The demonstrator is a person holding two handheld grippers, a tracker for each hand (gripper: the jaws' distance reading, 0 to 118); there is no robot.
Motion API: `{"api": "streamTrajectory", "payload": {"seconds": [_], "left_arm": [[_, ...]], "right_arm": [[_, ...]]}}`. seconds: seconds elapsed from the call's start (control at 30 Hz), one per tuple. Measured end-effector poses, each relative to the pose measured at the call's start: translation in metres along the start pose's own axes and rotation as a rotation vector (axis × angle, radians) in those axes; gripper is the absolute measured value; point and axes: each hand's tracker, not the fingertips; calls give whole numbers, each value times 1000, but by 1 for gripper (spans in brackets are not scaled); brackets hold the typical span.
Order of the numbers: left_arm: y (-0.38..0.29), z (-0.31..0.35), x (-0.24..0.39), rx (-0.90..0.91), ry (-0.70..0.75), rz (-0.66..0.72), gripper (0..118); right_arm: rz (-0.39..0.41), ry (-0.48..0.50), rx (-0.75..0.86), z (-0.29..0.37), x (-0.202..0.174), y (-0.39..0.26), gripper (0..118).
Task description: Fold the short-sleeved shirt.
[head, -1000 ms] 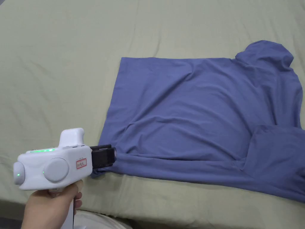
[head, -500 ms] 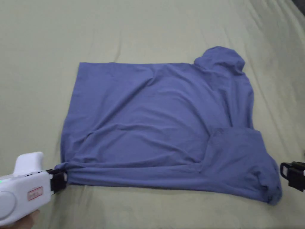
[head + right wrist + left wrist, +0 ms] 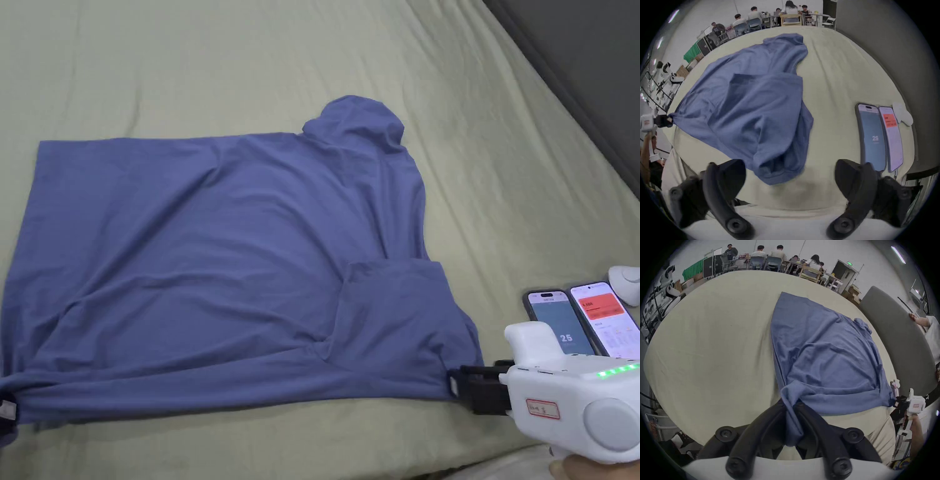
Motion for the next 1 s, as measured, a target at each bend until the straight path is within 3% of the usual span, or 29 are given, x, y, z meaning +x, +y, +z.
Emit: {"api": "streamTrajectory", "payload": {"seconds": [0.03,0.13,0.33,0.53,0.7,1.0], "left_arm": [[-1,0,1,-1,2,3,3],[0,1,-4,0,-1,19,3],[7,9,-8,9,-22,75,3],[43,28,2,38,-63,152,3],[99,17,13,52,-61,145,3],[187,-64,13,32,-70,212,3]], "right_arm": [[-16,-1,-8,0,-1,3,7],[-99,61,17,5,3,6,6],[-75,32,102,34,-4,14,5],[-107,38,248,62,-15,65,5],[-57,-3,283,39,-19,138,5],[-98,-69,242,-46,-13,234,5]]}}
